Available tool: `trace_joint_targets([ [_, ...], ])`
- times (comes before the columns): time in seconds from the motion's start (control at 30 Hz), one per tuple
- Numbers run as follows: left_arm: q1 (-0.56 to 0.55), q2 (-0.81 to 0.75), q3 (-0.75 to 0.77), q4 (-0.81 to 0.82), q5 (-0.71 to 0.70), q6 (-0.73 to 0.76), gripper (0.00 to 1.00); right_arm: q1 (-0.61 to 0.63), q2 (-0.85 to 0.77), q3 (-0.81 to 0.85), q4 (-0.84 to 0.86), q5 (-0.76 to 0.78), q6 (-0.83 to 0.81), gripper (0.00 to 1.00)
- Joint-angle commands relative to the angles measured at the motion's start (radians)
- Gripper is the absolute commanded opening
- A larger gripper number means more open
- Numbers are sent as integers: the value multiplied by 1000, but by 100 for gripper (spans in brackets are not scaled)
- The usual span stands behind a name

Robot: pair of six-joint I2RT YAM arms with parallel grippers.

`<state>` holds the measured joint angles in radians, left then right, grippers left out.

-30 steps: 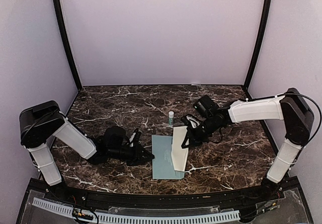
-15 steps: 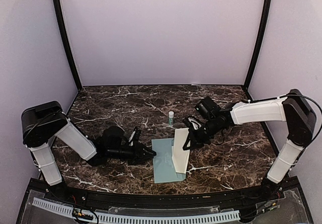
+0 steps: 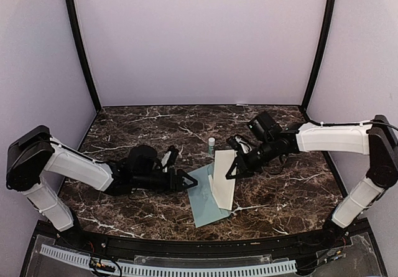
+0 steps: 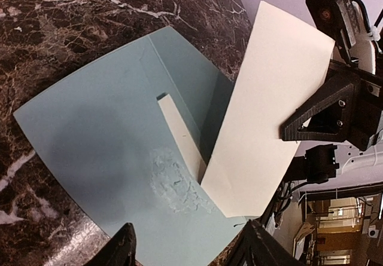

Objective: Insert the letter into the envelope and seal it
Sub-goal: Place the letter in the envelope.

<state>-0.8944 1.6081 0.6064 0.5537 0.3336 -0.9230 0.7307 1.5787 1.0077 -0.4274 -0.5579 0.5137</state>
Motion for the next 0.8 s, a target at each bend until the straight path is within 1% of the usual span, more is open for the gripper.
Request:
trace_joint_targets([
  [0.0,-4,-45,45,-4,43,98,61,-4,-39,-6,7,-28,-34,0],
  [0.1,-4,-8,71,44,104,114,61,-4,-47,-17,15,-45,-53,0],
  [0.2,-4,32,93,129,151,122,62,-4,-48,-24,19,-59,-79,0],
  [0.43,-5,160,202,122,197,170,62,-4,-23,-50,48,-66,-105,0],
  [0.6,-4,205,232,120,186,191,61,-2,-5,-64,59,-78,-129,0],
  [0.73,-4,246,251,152,206,176,61,-1,14,-73,65,-88,-144,0],
  [0.77,-3,253,254,169,207,173,59,0,17,-73,65,-91,-149,0],
])
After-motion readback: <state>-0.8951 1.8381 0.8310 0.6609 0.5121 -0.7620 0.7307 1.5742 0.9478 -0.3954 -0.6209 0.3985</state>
